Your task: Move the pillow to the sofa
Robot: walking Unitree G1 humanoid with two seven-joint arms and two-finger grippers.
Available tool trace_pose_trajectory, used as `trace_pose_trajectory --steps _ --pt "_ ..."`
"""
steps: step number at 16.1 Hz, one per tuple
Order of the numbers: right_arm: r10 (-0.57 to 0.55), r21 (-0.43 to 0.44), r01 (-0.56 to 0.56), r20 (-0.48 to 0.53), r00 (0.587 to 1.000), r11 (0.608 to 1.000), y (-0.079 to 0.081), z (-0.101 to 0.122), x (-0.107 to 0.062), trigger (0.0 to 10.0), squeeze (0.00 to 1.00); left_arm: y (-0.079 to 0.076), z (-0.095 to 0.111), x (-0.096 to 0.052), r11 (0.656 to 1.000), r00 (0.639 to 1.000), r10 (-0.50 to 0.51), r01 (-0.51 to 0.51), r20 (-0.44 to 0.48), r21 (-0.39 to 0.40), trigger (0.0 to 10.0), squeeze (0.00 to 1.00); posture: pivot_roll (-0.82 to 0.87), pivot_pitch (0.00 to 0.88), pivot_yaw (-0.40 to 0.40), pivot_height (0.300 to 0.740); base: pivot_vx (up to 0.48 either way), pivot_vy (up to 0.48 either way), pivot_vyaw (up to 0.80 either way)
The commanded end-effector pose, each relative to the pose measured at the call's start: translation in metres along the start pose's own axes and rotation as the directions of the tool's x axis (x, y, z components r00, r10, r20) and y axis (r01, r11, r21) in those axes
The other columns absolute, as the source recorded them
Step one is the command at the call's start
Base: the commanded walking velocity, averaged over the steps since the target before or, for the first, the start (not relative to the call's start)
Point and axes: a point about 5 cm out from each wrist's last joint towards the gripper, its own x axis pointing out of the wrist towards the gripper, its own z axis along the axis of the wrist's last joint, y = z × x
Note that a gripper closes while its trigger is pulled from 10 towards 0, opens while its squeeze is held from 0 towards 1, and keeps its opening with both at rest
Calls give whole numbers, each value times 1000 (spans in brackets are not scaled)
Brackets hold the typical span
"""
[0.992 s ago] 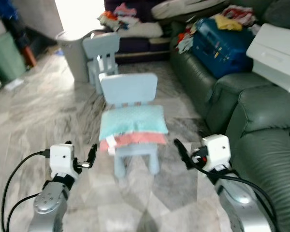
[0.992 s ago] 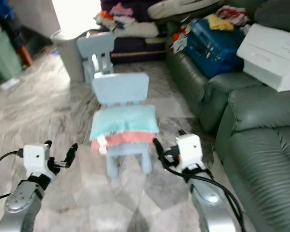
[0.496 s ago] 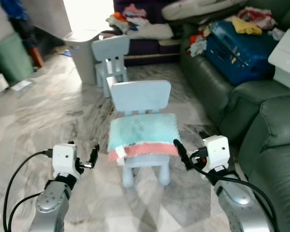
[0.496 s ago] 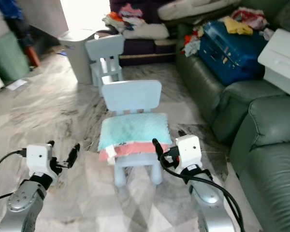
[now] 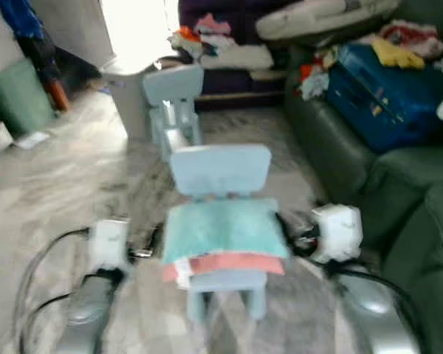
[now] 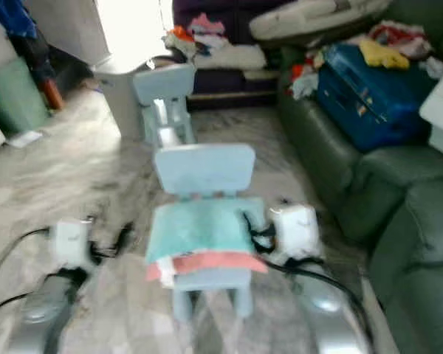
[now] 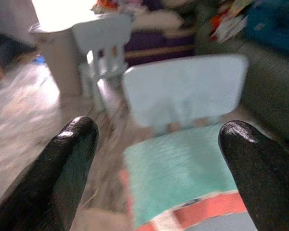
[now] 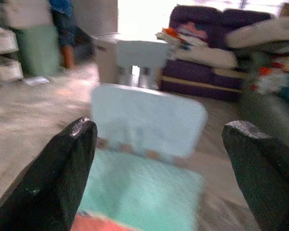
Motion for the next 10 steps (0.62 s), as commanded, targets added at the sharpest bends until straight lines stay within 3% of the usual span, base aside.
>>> trace_pose_trajectory --steps 1,3,10 --pt "-14 -23 14 2 1000 1000 -7 2 -2 10000 0 -4 7 4 1000 1000 -8 8 30 -3 10000 0 -154 2 48 740 480 0 0" --pt "-10 -25 10 2 1000 1000 -6 2 -2 10000 0 -4 6 5 1000 1000 -3 3 26 -5 10000 0 -154 0 48 740 480 0 0" --pt "0 -24 0 6 1000 1000 -4 3 -1 10000 0 3 6 7 998 998 55 -55 10 32 10000 0 -154 3 48 740 0 0 0"
